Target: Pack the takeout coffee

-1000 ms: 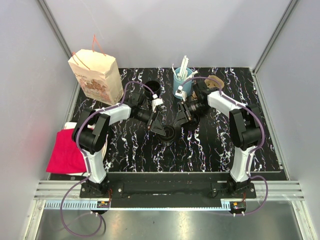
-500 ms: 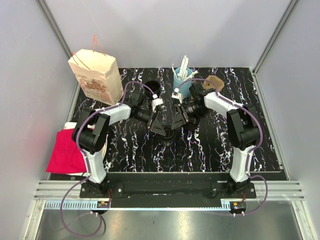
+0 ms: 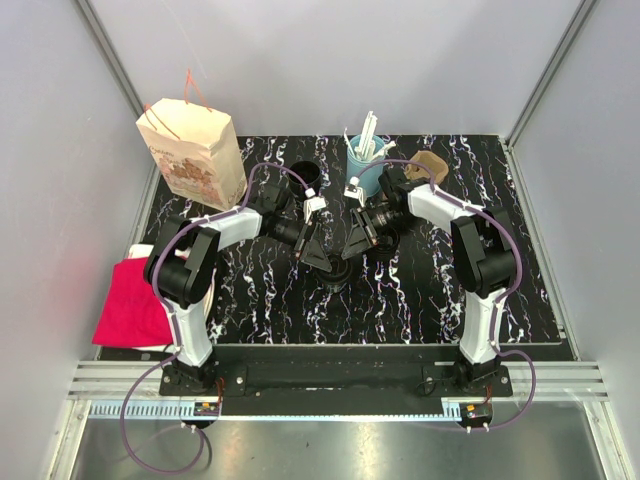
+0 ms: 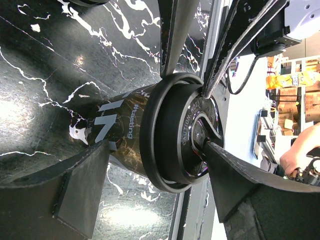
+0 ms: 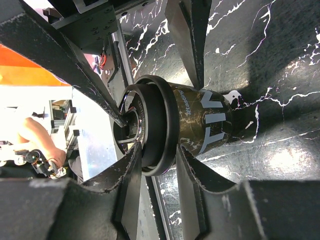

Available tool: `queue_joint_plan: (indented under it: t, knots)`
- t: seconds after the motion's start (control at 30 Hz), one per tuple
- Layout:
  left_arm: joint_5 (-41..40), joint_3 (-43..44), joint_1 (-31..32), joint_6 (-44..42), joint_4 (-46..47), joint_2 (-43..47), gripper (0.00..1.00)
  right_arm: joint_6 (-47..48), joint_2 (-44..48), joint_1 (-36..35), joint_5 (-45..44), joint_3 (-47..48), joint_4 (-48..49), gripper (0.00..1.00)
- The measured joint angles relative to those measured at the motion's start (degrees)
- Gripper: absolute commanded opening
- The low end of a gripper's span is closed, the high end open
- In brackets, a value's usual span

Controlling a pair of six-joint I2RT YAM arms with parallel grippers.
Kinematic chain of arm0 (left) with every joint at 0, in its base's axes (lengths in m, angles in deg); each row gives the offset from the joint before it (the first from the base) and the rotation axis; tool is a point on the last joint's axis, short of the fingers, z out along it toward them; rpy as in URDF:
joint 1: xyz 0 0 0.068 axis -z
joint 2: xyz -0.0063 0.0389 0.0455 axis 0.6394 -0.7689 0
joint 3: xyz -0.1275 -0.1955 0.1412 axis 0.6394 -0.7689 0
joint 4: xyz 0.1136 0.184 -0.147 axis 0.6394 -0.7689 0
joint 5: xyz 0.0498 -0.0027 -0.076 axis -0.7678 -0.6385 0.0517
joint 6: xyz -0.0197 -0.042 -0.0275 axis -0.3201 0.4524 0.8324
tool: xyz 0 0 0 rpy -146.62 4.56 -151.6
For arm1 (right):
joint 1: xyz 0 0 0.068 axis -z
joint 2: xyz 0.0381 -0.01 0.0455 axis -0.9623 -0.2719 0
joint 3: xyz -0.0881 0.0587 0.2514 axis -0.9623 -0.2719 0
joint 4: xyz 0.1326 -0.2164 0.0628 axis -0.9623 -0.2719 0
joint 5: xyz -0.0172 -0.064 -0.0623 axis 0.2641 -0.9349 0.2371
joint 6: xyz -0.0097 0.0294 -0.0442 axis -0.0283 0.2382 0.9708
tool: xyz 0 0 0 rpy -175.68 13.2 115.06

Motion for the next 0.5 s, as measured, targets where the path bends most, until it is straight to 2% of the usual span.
queue_joint_plan:
  t: [0.5]
  knots:
    - [-0.46, 0.02, 0.00, 0.17, -0.59, 0.00, 0.77, -0.46, -0.90, 0.15, 0.59, 0.00, -0.09, 0.32]
